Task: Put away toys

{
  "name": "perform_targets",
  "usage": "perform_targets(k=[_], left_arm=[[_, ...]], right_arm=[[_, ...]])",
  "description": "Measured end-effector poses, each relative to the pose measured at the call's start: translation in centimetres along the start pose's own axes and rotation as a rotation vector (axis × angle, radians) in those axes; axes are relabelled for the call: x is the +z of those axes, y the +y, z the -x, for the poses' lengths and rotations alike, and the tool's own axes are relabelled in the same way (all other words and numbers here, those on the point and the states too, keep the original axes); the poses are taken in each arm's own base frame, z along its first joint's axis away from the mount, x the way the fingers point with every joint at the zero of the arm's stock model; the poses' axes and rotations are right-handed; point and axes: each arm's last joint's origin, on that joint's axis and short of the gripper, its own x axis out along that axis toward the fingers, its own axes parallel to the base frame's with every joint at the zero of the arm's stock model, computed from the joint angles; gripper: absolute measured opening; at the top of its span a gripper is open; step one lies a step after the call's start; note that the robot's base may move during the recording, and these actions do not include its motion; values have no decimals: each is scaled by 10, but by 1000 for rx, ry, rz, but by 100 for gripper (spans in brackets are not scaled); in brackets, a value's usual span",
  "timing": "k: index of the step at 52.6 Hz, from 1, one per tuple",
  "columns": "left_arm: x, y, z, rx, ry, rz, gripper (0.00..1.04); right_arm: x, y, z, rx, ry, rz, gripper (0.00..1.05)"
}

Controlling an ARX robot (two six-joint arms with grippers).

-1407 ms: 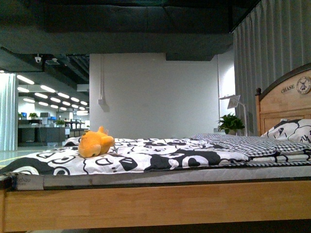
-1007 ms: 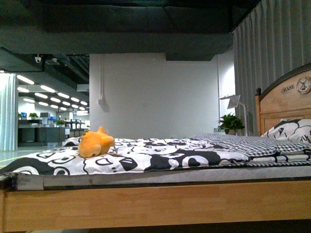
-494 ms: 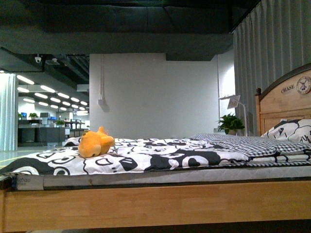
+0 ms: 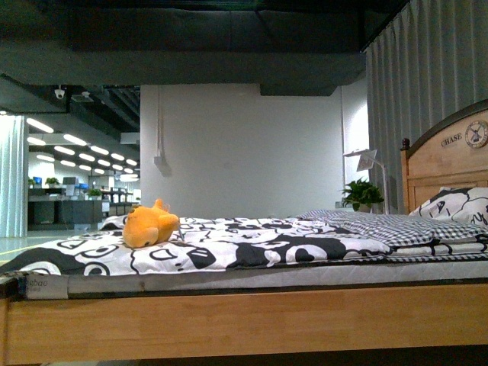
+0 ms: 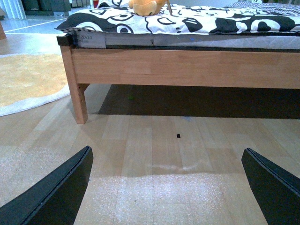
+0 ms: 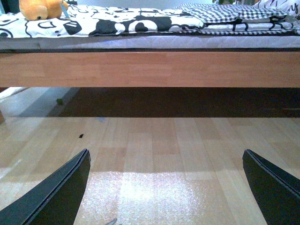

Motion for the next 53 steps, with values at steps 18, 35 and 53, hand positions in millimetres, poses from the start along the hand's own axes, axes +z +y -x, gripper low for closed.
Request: perform_targets(k=[18, 35, 53], left_arm=[[0, 0, 0, 0, 0, 0, 98], [0, 0, 0, 0, 0, 0, 98], [0, 0, 0, 0, 0, 0, 98]], right_arm=[[0, 0, 0, 0, 0, 0, 98], [0, 0, 0, 0, 0, 0, 98], [0, 0, 0, 0, 0, 0, 98]])
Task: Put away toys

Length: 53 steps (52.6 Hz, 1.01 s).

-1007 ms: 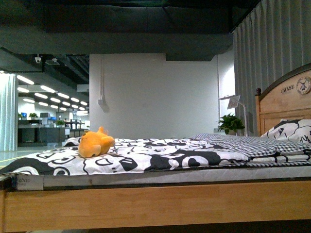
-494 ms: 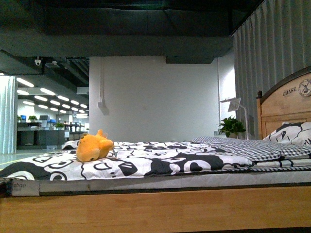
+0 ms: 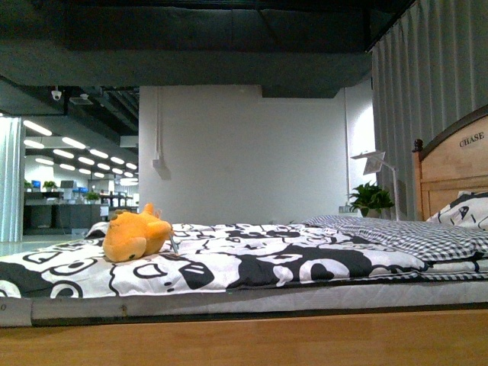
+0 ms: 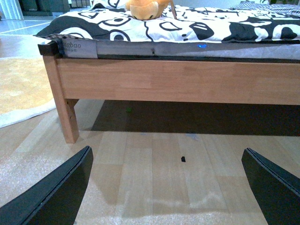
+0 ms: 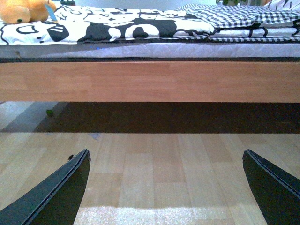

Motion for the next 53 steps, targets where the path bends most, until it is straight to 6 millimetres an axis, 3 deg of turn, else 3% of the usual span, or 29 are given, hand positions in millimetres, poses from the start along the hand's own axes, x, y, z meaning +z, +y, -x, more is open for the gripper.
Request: perform_targets(k=[53], left_arm=[[0, 0, 0, 0, -1, 0, 98]], right_arm=[[0, 0, 0, 0, 0, 0, 98]])
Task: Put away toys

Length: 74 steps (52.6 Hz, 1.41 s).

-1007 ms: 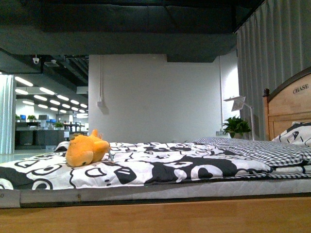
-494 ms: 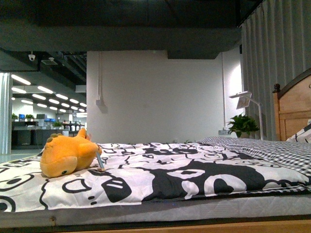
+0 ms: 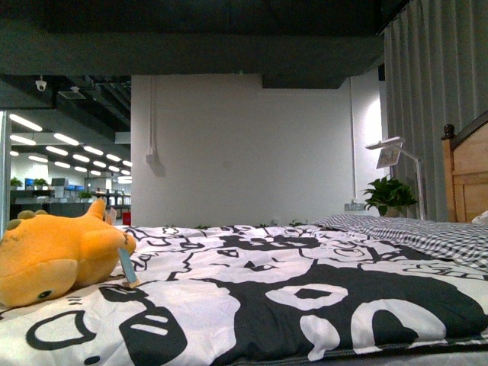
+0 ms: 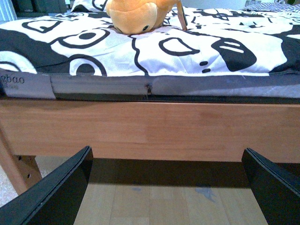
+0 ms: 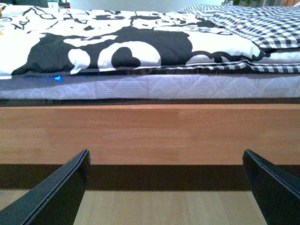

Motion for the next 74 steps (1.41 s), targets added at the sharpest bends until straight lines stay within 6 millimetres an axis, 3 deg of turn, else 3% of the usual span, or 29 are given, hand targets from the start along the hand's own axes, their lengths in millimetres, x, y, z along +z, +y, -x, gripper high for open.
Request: perform_targets(k=[74], left_arm=[[0, 0, 0, 0, 0, -1, 98]], right_arm=[[0, 0, 0, 0, 0, 0, 98]])
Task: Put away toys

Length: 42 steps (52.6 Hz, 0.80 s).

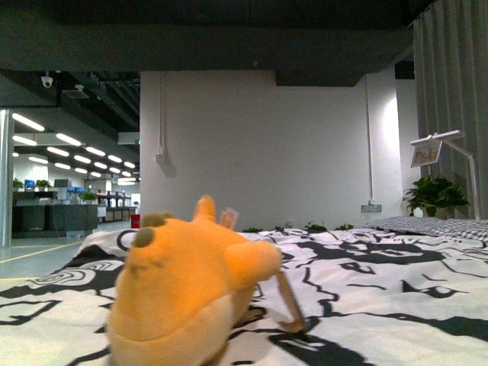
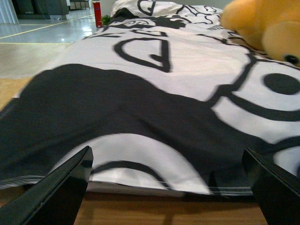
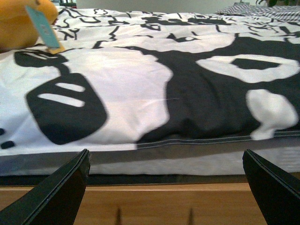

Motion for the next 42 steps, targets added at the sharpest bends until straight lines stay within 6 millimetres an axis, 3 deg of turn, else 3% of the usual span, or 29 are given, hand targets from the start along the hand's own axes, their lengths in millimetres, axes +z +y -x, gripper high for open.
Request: perform_targets(k=[42], left_arm=[[0, 0, 0, 3, 0, 0, 98]], right_arm=[[0, 0, 0, 2, 1, 0, 98]])
